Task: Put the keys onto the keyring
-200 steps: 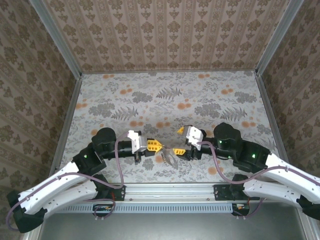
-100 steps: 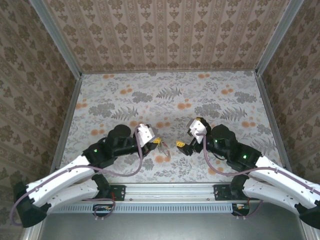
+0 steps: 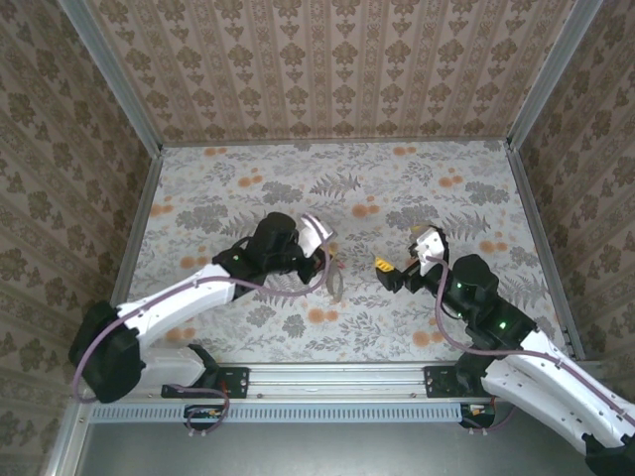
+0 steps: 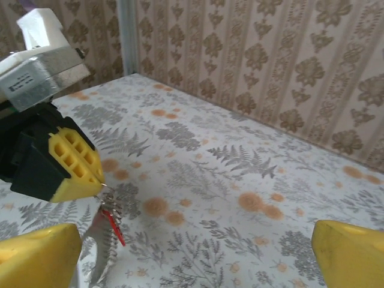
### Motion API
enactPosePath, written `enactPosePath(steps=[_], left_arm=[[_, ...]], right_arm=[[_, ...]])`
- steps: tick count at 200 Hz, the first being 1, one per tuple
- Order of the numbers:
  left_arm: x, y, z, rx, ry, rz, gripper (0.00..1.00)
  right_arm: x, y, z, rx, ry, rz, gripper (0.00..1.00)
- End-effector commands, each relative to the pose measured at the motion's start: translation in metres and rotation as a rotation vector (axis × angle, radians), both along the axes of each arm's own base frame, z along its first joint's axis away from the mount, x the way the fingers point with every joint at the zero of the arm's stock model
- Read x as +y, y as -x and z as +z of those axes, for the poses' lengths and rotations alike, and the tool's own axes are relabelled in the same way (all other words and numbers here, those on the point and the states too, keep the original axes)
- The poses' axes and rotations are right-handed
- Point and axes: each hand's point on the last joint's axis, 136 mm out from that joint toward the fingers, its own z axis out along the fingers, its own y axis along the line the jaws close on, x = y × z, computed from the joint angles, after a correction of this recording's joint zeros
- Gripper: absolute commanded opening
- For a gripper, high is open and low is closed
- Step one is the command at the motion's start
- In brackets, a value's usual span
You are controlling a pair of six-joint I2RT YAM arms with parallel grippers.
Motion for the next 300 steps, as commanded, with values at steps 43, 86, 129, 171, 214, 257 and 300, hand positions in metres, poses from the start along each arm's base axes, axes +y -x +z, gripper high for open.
enactPosePath(steps=[43, 86, 129, 171, 214, 257, 300], left_arm=[[-0.062, -0.025, 0.035, 0.005, 0.163, -0.124, 0.0], [-0.045, -0.023, -0.008, 0.106, 0.088, -0.075, 0.0], [-0.02, 0.007, -0.065, 0.237, 0.028, -0.059, 0.0], [0.008, 0.027, -0.088, 0.266, 0.0, -0.002, 0.0], [0.023, 0.027, -0.104, 0.291, -0.031, 0.044, 0.0], [0.027, 0.022, -0.112, 0.309, -0.034, 0.071, 0.17], [0.04, 0.026, -0.085, 0.262, -0.03, 0.095, 0.38]], right_arm=[[-0.018, -0.004, 0.0, -0.001, -0.039, -0.069, 1.0], [-0.019, -0.005, -0.003, 0.016, -0.059, -0.067, 1.0], [-0.017, -0.005, -0.002, 0.016, -0.087, -0.053, 1.0], [-0.015, -0.008, -0.006, 0.027, -0.095, -0.054, 1.0], [-0.011, -0.01, -0.014, 0.061, -0.085, -0.045, 1.0], [-0.019, -0.01, -0.027, 0.081, -0.101, -0.088, 1.0], [-0.043, -0.018, -0.034, 0.059, -0.068, -0.224, 1.0]])
